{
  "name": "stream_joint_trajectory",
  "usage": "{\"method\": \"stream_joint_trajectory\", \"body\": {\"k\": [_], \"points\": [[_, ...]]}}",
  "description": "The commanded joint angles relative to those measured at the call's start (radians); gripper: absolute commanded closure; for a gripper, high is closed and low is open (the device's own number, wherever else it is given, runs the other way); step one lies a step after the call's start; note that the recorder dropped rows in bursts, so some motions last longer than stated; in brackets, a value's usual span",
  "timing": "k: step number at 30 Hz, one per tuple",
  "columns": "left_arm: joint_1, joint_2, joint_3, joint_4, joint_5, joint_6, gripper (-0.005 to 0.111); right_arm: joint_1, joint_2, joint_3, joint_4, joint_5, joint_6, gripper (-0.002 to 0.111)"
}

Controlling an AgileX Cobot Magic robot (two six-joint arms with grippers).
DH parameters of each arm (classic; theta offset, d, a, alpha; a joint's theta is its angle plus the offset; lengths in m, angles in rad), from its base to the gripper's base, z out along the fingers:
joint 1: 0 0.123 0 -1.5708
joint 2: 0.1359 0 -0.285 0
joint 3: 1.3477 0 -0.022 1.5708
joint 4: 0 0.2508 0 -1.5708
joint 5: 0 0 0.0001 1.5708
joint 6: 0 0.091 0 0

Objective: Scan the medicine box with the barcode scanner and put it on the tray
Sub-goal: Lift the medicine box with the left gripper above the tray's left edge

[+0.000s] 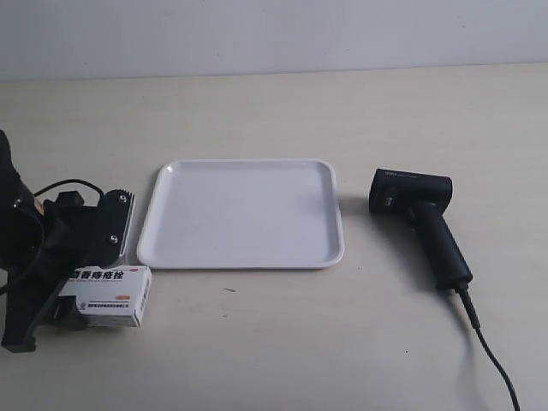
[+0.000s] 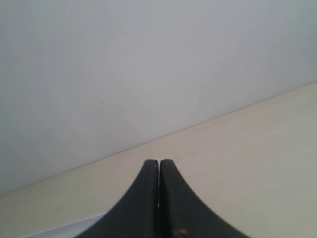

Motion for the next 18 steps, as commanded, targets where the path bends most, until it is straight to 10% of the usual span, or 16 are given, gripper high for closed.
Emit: {"method": "stream_joint_trajectory", "body": {"k": [1, 15, 18], "points": [[-0.005, -0.133, -0.06, -0.004, 0.154, 0.003, 0.104, -0.007, -0.006, 0.004, -0.002, -0.003, -0.003, 0.107], [-0.008, -0.198, -0.11, -0.059, -0.29, 0.255, 0.104, -0.007, 0.544, -0.076, 0.0, -0.085, -0.055, 0.107], [-0.008, -0.131, -0.11, -0.057, -0.32, 0.258, 0.104, 0.002, 0.933, -0.176, 0.019, -0.087, -0.05, 0.087]]}}
